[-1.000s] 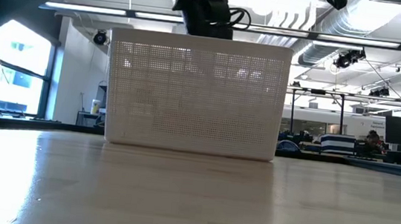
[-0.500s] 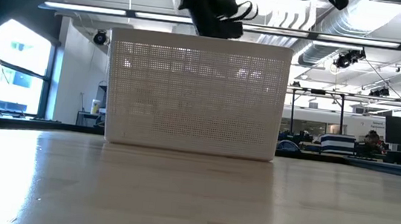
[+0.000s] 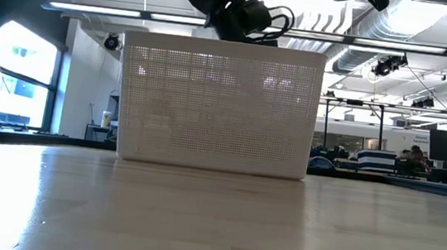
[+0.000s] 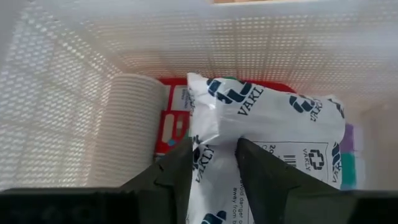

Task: Pick & place medical supplies in basket/bin
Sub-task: Put the mailer bag into the white bin, then return To Home Position

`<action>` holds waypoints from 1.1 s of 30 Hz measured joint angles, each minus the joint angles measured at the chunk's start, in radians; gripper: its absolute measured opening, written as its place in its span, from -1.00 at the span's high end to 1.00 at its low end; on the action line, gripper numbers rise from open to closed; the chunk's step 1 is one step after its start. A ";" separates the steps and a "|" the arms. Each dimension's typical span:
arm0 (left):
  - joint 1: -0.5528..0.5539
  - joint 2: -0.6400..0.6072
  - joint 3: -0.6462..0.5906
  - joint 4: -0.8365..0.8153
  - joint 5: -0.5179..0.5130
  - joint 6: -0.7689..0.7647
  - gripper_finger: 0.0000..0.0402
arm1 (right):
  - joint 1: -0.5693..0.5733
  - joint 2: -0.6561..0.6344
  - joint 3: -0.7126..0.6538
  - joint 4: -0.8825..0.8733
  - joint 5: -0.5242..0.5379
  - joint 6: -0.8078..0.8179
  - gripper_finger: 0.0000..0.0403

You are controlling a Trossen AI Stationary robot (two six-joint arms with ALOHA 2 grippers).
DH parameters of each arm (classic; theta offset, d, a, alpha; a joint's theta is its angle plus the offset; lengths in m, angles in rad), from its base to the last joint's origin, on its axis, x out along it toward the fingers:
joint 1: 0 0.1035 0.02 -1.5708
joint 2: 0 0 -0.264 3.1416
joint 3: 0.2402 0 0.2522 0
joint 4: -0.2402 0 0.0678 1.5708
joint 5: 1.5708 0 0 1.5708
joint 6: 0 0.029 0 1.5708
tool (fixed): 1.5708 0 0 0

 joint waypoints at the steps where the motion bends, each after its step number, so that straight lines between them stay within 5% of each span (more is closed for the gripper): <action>1: 0.000 -0.001 -0.010 0.009 -0.001 0.000 0.20 | 0.000 0.000 0.000 0.000 0.004 0.000 0.29; 19: -0.057 0.008 0.081 0.000 0.040 0.002 0.50 | 0.000 0.001 0.000 0.000 0.027 0.000 0.30; 27: -0.058 -0.006 0.129 -0.042 -0.121 0.004 0.64 | 0.000 0.001 0.000 0.000 0.012 0.002 0.30; 33: -0.058 -0.044 0.222 -0.105 -0.148 -0.018 0.68 | 0.000 0.001 0.000 -0.001 0.010 -0.005 0.29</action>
